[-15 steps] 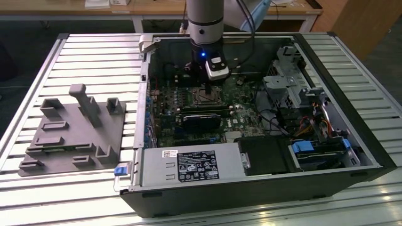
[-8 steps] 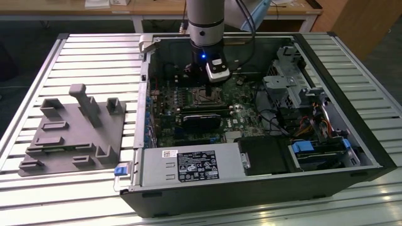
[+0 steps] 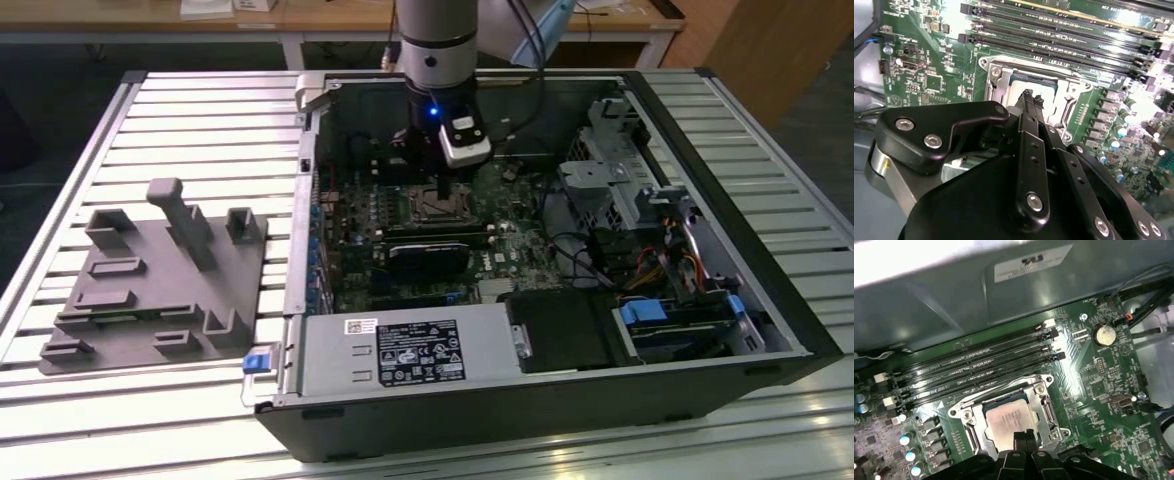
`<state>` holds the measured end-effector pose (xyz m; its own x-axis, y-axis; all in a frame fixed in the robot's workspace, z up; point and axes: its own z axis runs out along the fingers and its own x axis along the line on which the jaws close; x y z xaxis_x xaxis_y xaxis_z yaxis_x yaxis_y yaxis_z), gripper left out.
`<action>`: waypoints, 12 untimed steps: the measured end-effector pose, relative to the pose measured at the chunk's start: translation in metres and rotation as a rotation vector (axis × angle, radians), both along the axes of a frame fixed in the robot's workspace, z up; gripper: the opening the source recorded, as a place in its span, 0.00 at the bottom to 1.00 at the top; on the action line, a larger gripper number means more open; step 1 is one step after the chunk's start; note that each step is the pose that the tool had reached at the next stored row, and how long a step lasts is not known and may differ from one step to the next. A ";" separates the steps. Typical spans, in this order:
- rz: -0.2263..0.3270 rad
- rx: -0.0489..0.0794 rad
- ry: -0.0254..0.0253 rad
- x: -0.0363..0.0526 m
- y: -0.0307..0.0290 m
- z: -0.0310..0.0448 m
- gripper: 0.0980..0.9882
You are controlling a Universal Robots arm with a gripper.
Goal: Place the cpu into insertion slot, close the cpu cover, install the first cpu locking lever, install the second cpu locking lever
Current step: 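Install the first cpu locking lever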
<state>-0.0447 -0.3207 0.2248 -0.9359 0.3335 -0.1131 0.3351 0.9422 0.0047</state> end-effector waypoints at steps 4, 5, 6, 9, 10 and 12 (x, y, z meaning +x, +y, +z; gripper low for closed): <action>0.000 0.000 0.0001 0.0000 0.0000 0.0105 0.01; 0.000 0.000 0.0001 0.0000 0.0000 0.0130 0.01; 0.000 0.000 0.0002 0.0000 0.0000 0.0179 0.01; 0.000 0.000 0.0001 0.0000 0.0000 0.0213 0.01; 0.000 0.000 0.0001 0.0000 0.0000 0.0213 0.01; 0.000 0.000 0.0001 0.0000 0.0000 0.0216 0.01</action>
<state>-0.0447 -0.3207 0.2464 -0.9361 0.3332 -0.1130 0.3348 0.9423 0.0045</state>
